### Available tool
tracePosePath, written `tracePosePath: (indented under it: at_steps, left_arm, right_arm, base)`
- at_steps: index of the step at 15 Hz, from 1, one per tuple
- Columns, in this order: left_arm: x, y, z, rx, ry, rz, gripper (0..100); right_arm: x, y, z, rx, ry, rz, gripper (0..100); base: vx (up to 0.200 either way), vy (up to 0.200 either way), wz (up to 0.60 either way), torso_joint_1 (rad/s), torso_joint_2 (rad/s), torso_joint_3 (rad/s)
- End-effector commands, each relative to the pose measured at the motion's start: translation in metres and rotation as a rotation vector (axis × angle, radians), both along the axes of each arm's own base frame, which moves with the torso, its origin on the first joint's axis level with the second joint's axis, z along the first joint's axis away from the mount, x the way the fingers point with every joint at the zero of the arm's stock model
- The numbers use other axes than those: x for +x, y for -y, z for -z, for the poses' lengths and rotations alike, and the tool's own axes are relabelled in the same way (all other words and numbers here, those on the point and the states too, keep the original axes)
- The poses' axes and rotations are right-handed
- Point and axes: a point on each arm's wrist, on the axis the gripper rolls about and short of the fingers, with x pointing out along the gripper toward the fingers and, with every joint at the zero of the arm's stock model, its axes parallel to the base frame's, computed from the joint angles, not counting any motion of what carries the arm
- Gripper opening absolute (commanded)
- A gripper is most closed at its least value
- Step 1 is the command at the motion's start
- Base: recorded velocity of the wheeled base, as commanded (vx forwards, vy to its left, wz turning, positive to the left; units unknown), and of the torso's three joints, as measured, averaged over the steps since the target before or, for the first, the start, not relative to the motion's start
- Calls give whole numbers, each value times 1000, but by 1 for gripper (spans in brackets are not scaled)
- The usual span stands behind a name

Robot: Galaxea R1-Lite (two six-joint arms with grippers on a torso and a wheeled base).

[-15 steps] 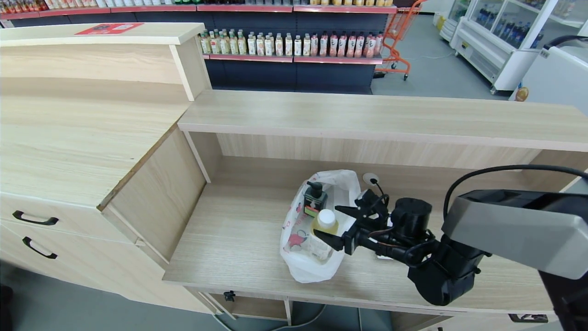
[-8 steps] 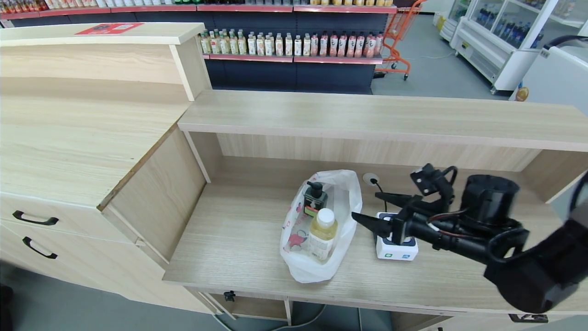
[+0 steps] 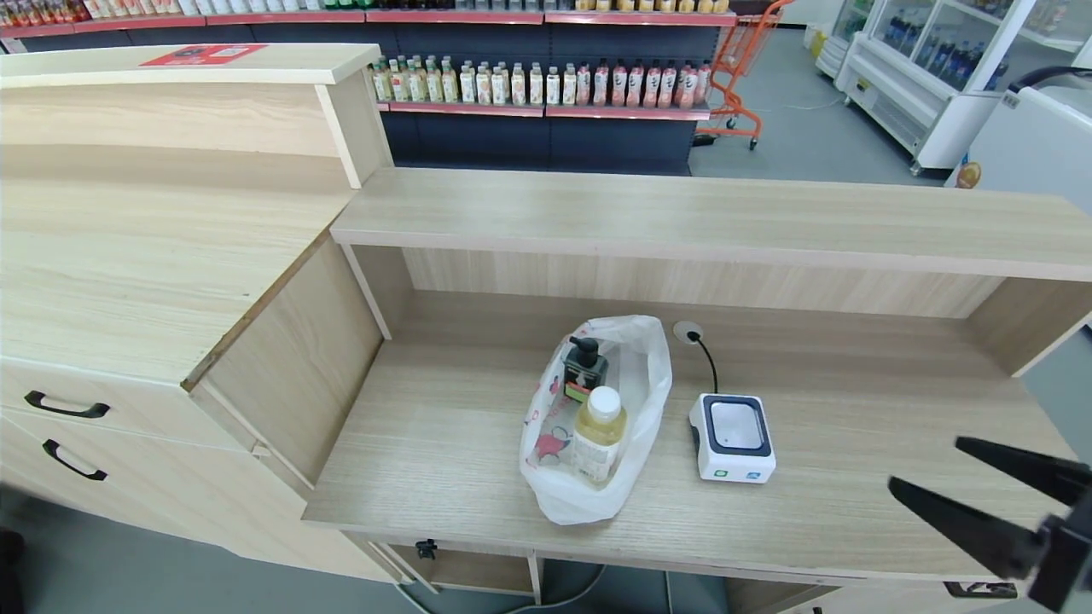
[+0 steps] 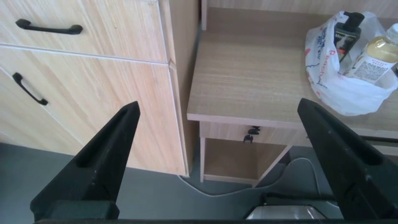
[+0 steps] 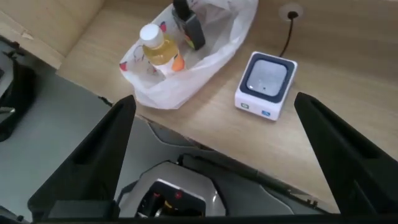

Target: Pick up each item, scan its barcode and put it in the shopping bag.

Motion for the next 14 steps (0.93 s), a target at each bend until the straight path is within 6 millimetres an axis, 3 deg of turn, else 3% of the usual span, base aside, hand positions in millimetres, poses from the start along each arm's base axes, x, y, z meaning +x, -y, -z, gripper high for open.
tracePosePath:
  at_steps: [1,2,4,5,8,14]
  left_arm:
    - [0,0,0,0,0,0,100]
    - [0,0,0,0,0,0,100]
    - [0,0,0,0,0,0,100]
    - [0,0,0,0,0,0,100]
    - [0,0,0,0,0,0,100]
    - [0,0,0,0,0,0,100]
  right_arm:
    - [-92,16,56,3,125,128,100]
    - [-92,16,56,3,125,128,100]
    - [-118,19,80,-6,180,316,100]
    - [-124,19,81,-16,249,292,100]
    - [-123,20,86,-85,209,369,100]
    - [-123,21,87,-35,187,381,100]
  base:
    - [0,0,0,0,0,0]
    - [0,0,0,0,0,0]
    - [0,0,0,0,0,0]
    - [0,0,0,0,0,0]
    - [0,0,0,0,0,0]
    - [0,0,0,0,0,0]
